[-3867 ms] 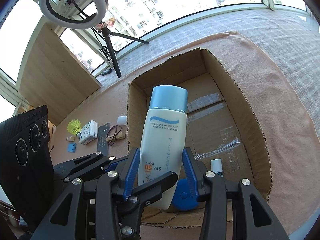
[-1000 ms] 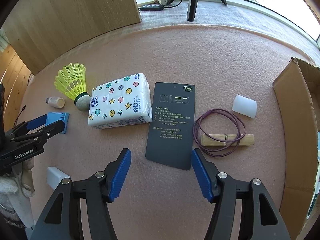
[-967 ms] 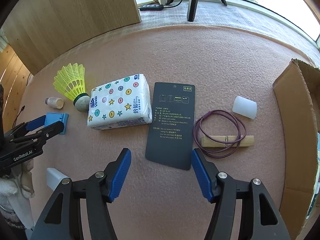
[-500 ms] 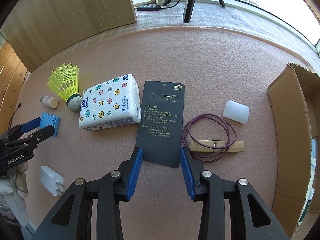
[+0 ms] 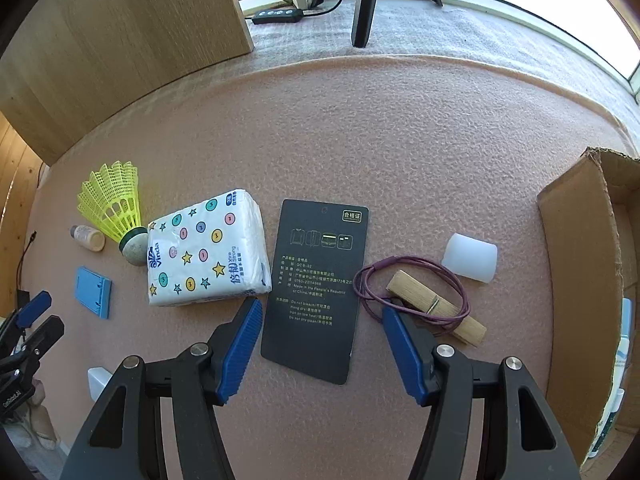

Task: Organize objects
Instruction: 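Bring the right tool down around the edge of the black card, then close the right tool on the black card and lift it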

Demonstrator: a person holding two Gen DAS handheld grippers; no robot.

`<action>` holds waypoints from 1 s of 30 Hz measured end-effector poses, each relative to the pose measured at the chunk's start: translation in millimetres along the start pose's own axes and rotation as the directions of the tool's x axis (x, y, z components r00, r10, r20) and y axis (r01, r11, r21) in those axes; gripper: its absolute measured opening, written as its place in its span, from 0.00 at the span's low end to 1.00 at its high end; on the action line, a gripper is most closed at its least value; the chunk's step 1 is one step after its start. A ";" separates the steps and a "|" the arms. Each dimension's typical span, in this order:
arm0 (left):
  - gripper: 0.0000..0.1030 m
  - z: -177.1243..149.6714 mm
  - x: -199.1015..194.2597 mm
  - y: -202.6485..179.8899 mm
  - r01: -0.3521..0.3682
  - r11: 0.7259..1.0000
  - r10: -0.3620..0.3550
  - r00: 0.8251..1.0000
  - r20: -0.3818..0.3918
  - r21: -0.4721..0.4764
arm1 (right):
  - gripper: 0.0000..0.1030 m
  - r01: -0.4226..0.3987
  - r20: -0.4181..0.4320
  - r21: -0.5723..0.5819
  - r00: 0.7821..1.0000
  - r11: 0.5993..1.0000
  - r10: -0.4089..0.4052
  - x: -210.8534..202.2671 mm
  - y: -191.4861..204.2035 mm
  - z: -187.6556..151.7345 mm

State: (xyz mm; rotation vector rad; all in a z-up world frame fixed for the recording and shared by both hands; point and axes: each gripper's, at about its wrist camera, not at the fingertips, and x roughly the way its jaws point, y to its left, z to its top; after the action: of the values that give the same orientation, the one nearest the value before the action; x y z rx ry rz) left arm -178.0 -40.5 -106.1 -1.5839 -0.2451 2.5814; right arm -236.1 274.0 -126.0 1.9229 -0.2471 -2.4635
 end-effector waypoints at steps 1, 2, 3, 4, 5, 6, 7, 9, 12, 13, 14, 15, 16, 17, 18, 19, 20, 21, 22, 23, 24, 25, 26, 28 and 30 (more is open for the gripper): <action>0.78 -3.3 -4.8 2.3 0.001 1.000 -0.001 1.000 0.004 -0.006 | 0.58 0.016 0.001 -0.013 1.000 1.000 -0.016 1.4 3.3 0.5; 0.78 -6.1 -9.2 4.7 0.001 1.000 -0.001 1.000 0.008 -0.012 | 0.58 0.038 0.002 -0.030 0.999 0.999 -0.038 2.1 7.6 -0.2; 0.78 -8.5 -12.1 6.3 0.002 1.000 -0.002 1.000 0.010 -0.017 | 0.58 0.054 0.002 -0.053 0.999 0.997 -0.054 3.8 13.1 -0.4; 0.78 -11.5 -16.1 7.6 0.003 1.000 -0.003 1.000 0.012 -0.021 | 0.56 0.062 0.004 -0.076 0.998 0.995 -0.062 4.3 17.6 -2.2; 0.78 -14.6 -18.9 9.0 0.003 1.000 -0.003 1.000 0.015 -0.024 | 0.54 0.069 0.008 -0.096 0.998 0.993 -0.069 4.5 21.0 -4.6; 0.78 -17.1 -22.2 11.1 0.004 1.000 -0.003 1.000 0.016 -0.028 | 0.52 0.078 0.015 -0.116 0.997 0.990 -0.076 4.4 23.9 -7.6; 0.78 -19.6 -25.0 13.0 0.004 1.000 -0.004 1.000 0.016 -0.031 | 0.49 0.081 0.026 -0.133 0.997 0.988 -0.078 3.6 25.6 -11.3; 0.78 -24.9 -26.3 16.4 0.005 0.999 -0.005 1.000 0.012 -0.036 | 0.47 0.070 0.040 -0.146 0.997 0.987 -0.064 1.1 23.8 -18.3; 0.78 -34.7 -28.1 19.2 0.001 0.999 -0.001 1.000 0.004 -0.048 | 0.46 0.055 0.049 -0.160 0.998 0.986 -0.048 -2.8 19.4 -29.2; 0.78 -37.7 -28.6 19.3 0.003 0.999 -0.003 1.000 0.002 -0.050 | 0.46 0.049 0.050 -0.162 0.998 0.986 -0.042 -4.6 17.4 -34.1; 0.78 -40.5 -29.2 18.5 0.005 0.999 -0.005 1.000 0.001 -0.051 | 0.46 0.042 0.049 -0.160 0.998 0.986 -0.035 -6.8 15.8 -39.7; 0.78 -42.9 -30.0 17.2 0.006 0.999 -0.006 1.000 0.000 -0.051 | 0.46 0.033 0.048 -0.158 0.999 0.987 -0.026 -9.1 14.1 -45.6; 0.78 -45.7 -30.4 15.0 0.008 0.999 -0.008 1.000 -0.001 -0.050 | 0.46 0.024 0.048 -0.156 0.999 0.988 -0.016 -11.8 11.2 -51.9; 0.78 -48.4 -31.6 12.5 0.011 0.999 -0.011 1.000 0.000 -0.048 | 0.46 0.015 0.050 -0.153 0.999 0.988 -0.008 -13.6 9.0 -59.9; 0.78 -51.1 -32.6 9.4 0.014 0.999 -0.015 1.000 -0.002 -0.044 | 0.46 0.010 0.053 -0.150 0.999 0.989 -0.002 -18.6 3.7 -67.9; 0.78 -53.7 -33.3 5.9 0.020 0.999 -0.020 1.000 -0.004 -0.037 | 0.46 0.003 0.054 -0.146 0.999 0.989 0.005 -20.1 1.8 -74.4; 0.78 -56.1 -34.3 2.6 0.025 0.999 -0.025 1.000 -0.006 -0.032 | 0.46 -0.008 0.059 -0.140 0.998 0.990 0.016 -22.1 -1.2 -81.0; 0.78 -58.1 -35.5 -1.7 0.029 0.999 -0.029 1.000 -0.008 -0.026 | 0.46 -0.022 0.063 -0.131 0.998 0.991 0.030 -24.1 -3.7 -87.7; 0.78 -59.7 -36.4 -5.6 0.035 0.999 -0.035 0.999 -0.010 -0.020 | 0.46 -0.034 0.068 -0.121 0.997 0.992 0.042 -26.8 -6.6 -94.6; 0.78 -61.3 -37.4 -9.3 0.037 0.999 -0.038 0.999 -0.012 -0.016 | 0.46 -0.049 0.075 -0.113 0.996 0.992 0.058 -30.0 -8.8 -101.7; 0.78 -62.3 -38.0 -13.0 0.039 0.999 -0.039 0.999 -0.012 -0.010 | 0.46 -0.064 0.082 -0.107 0.994 0.992 0.073 -33.0 -11.5 -108.7; 0.78 -63.3 -38.4 -16.7 0.039 0.999 -0.039 0.999 -0.013 -0.005 | 0.46 -0.079 0.091 -0.097 0.992 0.992 0.088 -36.4 -15.2 -115.5; 0.78 -64.0 -38.7 -19.9 0.040 0.999 -0.040 0.999 -0.014 -0.002 | 0.46 -0.094 0.097 -0.083 0.990 0.992 0.102 -39.8 -19.2 -120.9; 0.78 -65.4 -39.5 -26.4 0.044 0.999 -0.044 0.999 -0.014 0.003 | 0.46 -0.124 0.114 -0.051 0.985 0.991 0.129 -48.4 -28.3 -131.2; 0.78 -66.3 -39.3 -33.1 0.046 0.999 -0.045 0.999 -0.017 0.015 | 0.46 -0.130 0.142 -0.045 0.981 0.990 0.136 -60.7 -33.8 -139.4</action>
State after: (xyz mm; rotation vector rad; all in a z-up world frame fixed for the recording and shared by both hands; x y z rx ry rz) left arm -101.0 -9.3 -95.0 -1.5753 -0.2560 2.5289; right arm -83.5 296.8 -104.6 1.6580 -0.3196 -2.5030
